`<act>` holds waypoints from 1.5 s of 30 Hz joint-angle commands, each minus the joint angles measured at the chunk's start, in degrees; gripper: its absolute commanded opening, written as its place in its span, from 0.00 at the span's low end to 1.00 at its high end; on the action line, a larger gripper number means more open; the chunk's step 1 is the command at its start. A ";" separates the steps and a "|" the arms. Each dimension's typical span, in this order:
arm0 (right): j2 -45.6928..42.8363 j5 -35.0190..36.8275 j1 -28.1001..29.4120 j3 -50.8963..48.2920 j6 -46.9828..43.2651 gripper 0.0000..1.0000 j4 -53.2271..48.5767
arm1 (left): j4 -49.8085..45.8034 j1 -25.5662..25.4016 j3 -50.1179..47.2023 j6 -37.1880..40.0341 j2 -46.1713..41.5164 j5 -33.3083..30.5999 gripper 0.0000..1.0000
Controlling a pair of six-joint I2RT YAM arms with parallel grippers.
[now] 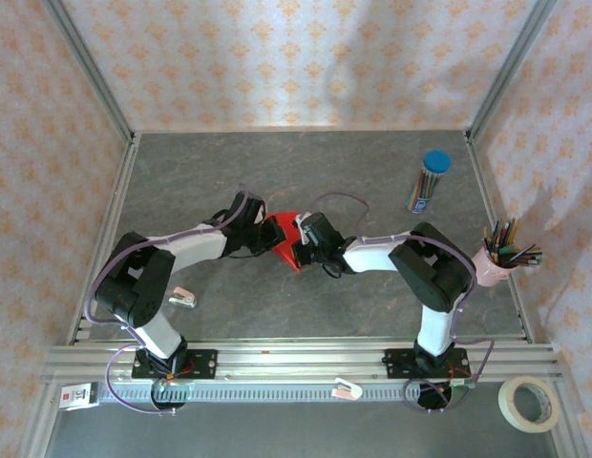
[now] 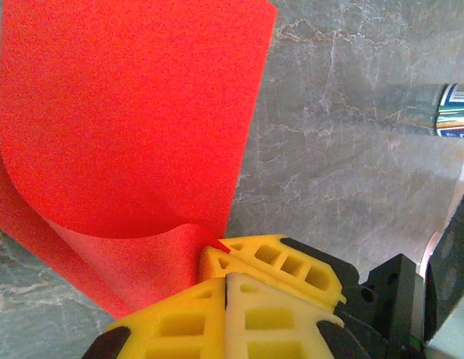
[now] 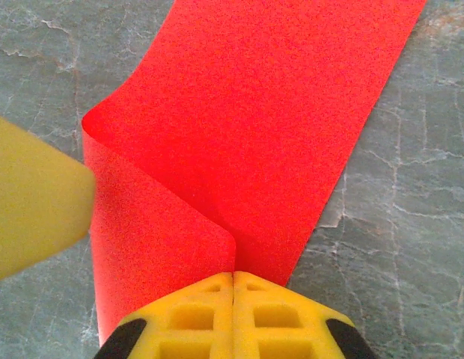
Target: Fold a paper plane with a square sheet of paper (pick it up from the middle)
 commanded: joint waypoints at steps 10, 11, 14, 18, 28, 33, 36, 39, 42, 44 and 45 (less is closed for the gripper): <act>2.14 -0.48 -0.15 0.34 0.78 0.00 -5.23 | 2.81 -0.79 -1.21 -3.36 2.52 -1.21 0.04; 2.18 -0.44 -0.15 0.38 0.79 0.00 -5.26 | 2.76 -0.81 -1.35 -3.45 2.45 -1.33 0.03; 2.30 -0.42 -0.16 0.54 0.75 0.00 -5.39 | 2.57 -0.79 -2.22 -3.65 2.49 -1.69 0.03; 2.57 -0.51 -0.15 0.65 0.77 0.00 -5.47 | 2.56 -0.76 -3.27 -3.79 2.80 -1.96 0.03; 2.76 -0.51 -0.15 1.00 0.80 0.00 -5.84 | 2.12 -0.88 -4.07 -3.59 3.44 -2.92 0.02; 2.92 -0.77 -0.15 1.09 0.76 0.00 -5.90 | 2.23 -0.89 -4.08 -3.36 3.96 -2.94 0.02; 2.98 -0.77 -0.15 1.17 0.84 0.00 -5.84 | 2.17 -0.85 -3.82 -3.03 4.24 -3.01 0.02; 3.01 -0.81 -0.19 1.18 0.84 0.00 -5.92 | 1.95 -0.90 -3.63 -2.74 4.62 -3.19 0.02; 2.92 -0.86 -0.15 1.18 0.97 0.00 -5.92 | 2.07 -0.85 -3.79 -2.64 5.16 -3.01 0.02; 2.96 -0.86 -0.15 1.22 0.97 0.00 -5.92 | 2.12 -0.85 -3.90 -2.60 5.35 -3.09 0.02; 3.07 -0.91 -0.16 1.18 0.96 0.00 -5.92 | 2.12 -0.88 -3.88 -2.56 5.45 -3.14 0.02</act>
